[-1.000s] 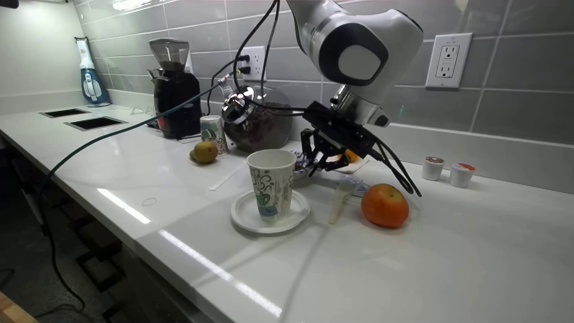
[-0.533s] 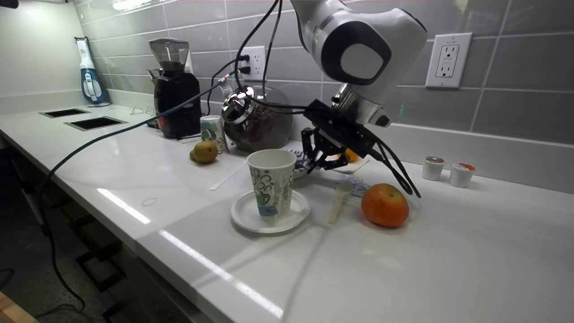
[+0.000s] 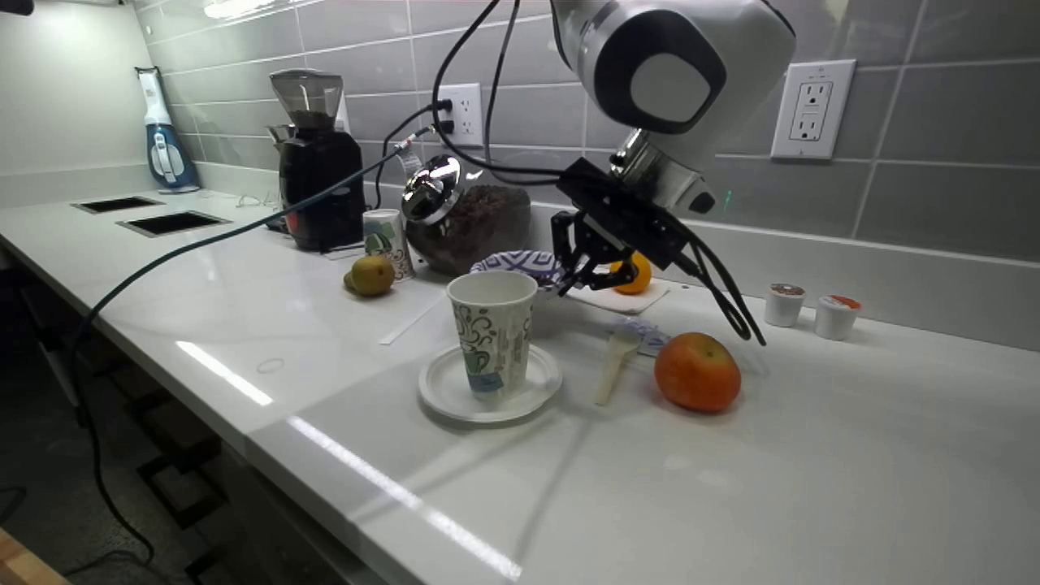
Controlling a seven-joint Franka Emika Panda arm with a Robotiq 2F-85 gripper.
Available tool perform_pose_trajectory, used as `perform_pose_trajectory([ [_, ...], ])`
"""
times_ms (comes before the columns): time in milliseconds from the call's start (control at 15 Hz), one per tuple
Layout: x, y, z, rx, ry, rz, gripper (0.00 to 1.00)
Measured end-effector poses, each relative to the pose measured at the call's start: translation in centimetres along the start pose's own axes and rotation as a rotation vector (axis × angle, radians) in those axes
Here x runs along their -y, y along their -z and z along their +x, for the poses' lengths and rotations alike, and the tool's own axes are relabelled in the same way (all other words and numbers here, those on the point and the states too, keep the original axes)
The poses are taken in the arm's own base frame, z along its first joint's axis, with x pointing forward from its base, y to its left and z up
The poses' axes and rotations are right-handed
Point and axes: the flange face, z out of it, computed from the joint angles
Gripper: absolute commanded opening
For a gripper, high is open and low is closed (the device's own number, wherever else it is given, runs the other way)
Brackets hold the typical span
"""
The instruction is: Pour the contents in the bowl into the coffee cup.
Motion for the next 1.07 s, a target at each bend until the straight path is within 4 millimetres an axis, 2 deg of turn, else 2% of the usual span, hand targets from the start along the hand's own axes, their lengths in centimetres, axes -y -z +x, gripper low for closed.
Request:
perform_pose_trajectory([
  [267, 0.6, 3.0, -0.5, -0.035, 0.002, 0.002, 0.04],
  [467, 0.6, 5.1, -2.2, -0.075, -0.024, 0.024, 0.04],
  [667, 0.7, 6.8, -5.0, -0.107, -0.044, 0.049, 0.04],
  [1067, 0.1, 11.4, -12.1, -0.194, -0.098, 0.067, 0.03],
])
